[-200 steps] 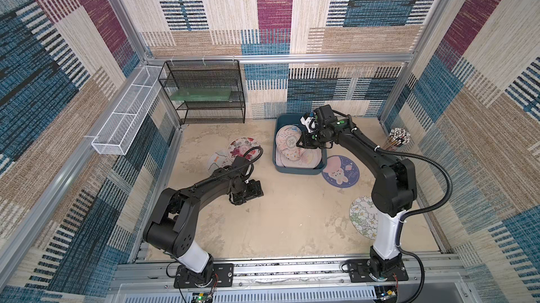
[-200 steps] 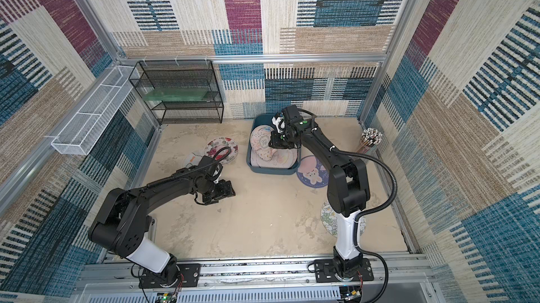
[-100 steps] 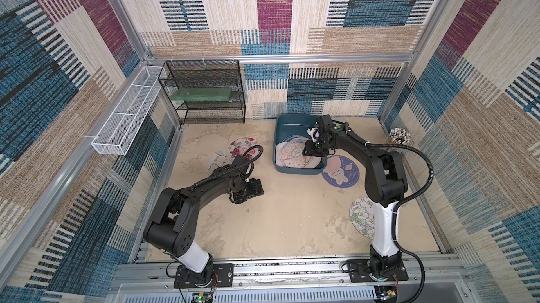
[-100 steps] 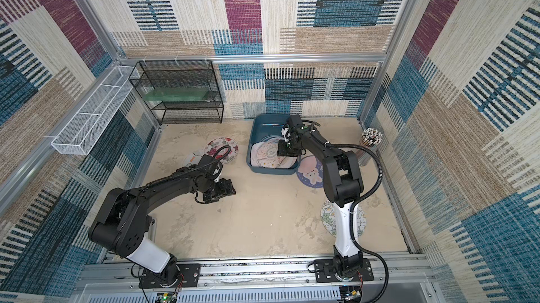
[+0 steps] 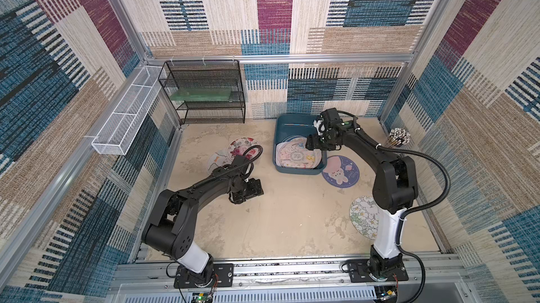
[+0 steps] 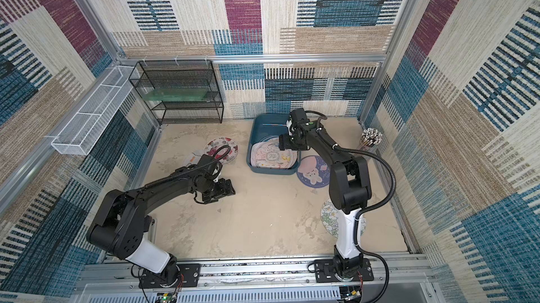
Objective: Put the coasters into the storage box
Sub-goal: Place the coaster in the storage box, then move the coaster to the center of the board.
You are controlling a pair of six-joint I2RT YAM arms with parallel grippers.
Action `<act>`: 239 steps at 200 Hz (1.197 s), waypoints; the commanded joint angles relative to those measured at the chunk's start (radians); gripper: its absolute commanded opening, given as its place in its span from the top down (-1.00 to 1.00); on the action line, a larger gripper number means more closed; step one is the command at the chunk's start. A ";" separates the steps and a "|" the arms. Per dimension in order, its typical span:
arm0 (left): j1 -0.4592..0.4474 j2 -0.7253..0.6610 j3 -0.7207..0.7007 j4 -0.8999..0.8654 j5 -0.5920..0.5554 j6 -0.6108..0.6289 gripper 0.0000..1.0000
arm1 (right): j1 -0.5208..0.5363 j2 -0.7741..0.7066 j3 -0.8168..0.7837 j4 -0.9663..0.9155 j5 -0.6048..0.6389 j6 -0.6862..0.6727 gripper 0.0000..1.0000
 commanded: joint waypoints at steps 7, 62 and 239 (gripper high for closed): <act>-0.001 -0.010 0.011 -0.009 0.004 0.002 -0.71 | -0.022 -0.082 -0.063 -0.011 -0.015 0.016 -0.59; -0.043 0.005 0.041 -0.015 0.002 0.018 -0.71 | -0.157 -0.353 -0.366 -0.005 -0.096 0.059 -0.60; -0.100 0.076 0.104 -0.006 0.070 0.074 -0.73 | -0.803 -0.665 -0.969 0.066 -0.003 0.360 -0.90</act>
